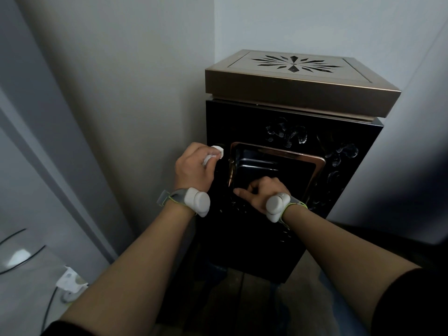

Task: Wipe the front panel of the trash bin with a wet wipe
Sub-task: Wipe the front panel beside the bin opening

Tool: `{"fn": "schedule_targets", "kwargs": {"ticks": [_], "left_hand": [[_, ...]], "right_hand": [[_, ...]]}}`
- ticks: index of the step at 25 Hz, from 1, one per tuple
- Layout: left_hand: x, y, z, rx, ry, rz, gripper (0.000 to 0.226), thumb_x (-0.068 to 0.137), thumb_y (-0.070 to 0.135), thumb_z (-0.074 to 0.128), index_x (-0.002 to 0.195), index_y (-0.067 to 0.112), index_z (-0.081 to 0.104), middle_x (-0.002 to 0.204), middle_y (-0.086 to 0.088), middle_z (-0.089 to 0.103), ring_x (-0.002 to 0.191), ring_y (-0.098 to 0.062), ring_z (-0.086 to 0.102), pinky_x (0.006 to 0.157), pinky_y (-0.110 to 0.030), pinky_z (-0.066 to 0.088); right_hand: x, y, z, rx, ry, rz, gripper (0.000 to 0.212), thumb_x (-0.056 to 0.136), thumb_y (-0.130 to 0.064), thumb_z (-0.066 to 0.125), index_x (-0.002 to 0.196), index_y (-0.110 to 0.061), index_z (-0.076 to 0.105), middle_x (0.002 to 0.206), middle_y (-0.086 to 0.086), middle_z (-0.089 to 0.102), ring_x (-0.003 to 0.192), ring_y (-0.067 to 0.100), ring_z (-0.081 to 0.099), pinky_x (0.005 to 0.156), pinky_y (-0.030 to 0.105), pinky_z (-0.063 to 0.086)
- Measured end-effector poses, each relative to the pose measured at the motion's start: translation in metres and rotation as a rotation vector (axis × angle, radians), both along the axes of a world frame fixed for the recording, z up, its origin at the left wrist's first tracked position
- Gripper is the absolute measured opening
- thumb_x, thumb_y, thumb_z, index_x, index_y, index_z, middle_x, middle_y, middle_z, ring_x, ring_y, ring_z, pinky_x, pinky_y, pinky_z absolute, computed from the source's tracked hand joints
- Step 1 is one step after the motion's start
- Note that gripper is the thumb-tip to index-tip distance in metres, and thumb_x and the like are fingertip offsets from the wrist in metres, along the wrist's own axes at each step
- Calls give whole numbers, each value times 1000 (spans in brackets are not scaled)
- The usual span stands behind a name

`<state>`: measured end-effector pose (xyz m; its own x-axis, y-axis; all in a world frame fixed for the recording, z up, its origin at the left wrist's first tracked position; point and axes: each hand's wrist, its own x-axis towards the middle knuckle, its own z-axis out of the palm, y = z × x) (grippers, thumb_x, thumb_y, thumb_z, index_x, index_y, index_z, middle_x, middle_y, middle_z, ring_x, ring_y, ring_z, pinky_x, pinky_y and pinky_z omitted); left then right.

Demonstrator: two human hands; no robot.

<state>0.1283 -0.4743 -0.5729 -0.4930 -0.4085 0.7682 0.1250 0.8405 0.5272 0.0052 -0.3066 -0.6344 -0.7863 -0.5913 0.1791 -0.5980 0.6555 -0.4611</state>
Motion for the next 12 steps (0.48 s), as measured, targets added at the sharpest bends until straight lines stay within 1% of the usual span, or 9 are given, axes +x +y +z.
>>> {"fn": "schedule_targets", "kwargs": {"ticks": [3,5,7,9,12], "left_hand": [[1,-3,1,19,18,23,8,80,2,75,80,10,76,86,-4,70,78,-13,63,72,-3,40],[1,-5,2,38,29,33,7,80,2,75,80,9,76,86,-5,70,79,-14,64,74,1,37],[1,-4,1,60,34,46,6,81,3,75,81,9,76,87,-6,70,79,-16,64,74,0,37],[1,2,0,75,41,41,4,81,6,76,82,10,76,86,-5,69,78,-14,63,71,-4,39],[-2,14,-3,55,51,-39,3,81,10,78,84,11,77,86,-4,67,77,-8,60,68,-6,43]], "right_hand": [[2,1,0,-17,-13,-1,48,64,-93,45,67,-48,64,51,-24,60,53,-3,55,46,14,34],[3,1,1,-24,-16,-9,50,64,-94,44,67,-48,64,52,-28,59,53,-2,56,46,14,34],[4,1,2,-25,-24,-1,50,63,-94,44,68,-49,64,55,-32,59,52,-2,57,46,14,35],[5,0,3,-19,-20,2,49,64,-94,43,68,-50,64,56,-37,57,53,-2,57,45,15,35],[5,0,4,-12,-26,0,49,64,-94,45,68,-49,65,56,-35,58,52,-1,57,45,16,36]]}}
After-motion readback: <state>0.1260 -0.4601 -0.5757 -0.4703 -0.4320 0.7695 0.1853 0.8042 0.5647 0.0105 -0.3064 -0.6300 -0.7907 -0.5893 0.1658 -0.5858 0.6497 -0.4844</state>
